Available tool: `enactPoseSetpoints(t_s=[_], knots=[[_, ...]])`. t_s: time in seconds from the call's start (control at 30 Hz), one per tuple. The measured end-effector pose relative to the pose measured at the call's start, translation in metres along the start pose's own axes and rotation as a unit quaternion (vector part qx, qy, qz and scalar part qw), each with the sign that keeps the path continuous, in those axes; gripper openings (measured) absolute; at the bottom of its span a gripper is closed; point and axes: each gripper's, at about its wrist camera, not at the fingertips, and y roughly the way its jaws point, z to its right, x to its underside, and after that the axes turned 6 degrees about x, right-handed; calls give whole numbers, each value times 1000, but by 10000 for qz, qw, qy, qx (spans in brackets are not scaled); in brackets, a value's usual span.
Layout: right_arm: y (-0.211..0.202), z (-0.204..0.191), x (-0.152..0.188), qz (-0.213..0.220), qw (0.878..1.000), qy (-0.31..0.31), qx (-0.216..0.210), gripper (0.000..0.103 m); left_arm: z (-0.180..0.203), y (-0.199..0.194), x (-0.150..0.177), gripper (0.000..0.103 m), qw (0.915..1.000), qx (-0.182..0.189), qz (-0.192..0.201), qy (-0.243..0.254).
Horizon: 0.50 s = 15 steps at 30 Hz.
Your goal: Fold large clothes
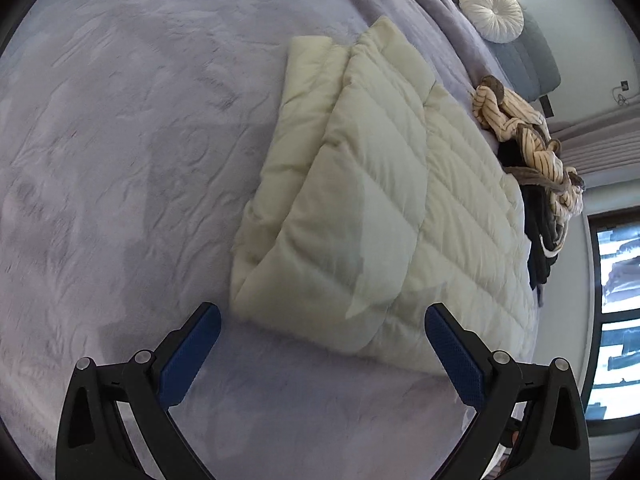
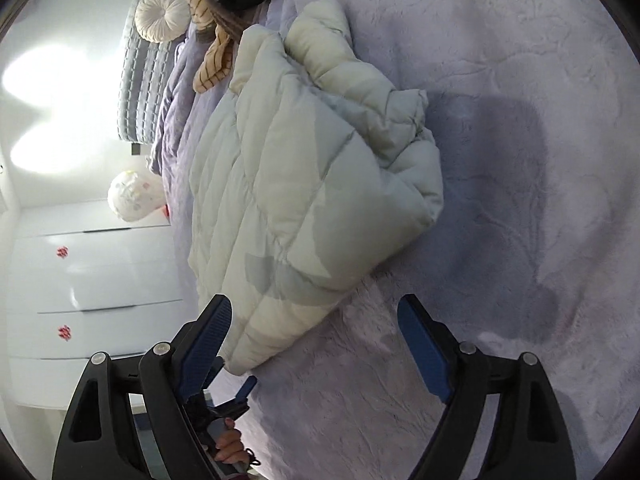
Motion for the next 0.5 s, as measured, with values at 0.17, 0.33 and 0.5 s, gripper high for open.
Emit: enactPoseSetpoints(t_s=[0.17,0.33,0.5], knots=[[8,7,-19,154,9990,280,-308,87,4,11,-22,102,9998,12,185,-6],[22,12,-38,162,9973,440,-564,87,5,23,-45,102,9995,54,288,-129],[35,17,-51,98,9970,523,-553,87,6,36,-55,102,9993,93,283,-204]])
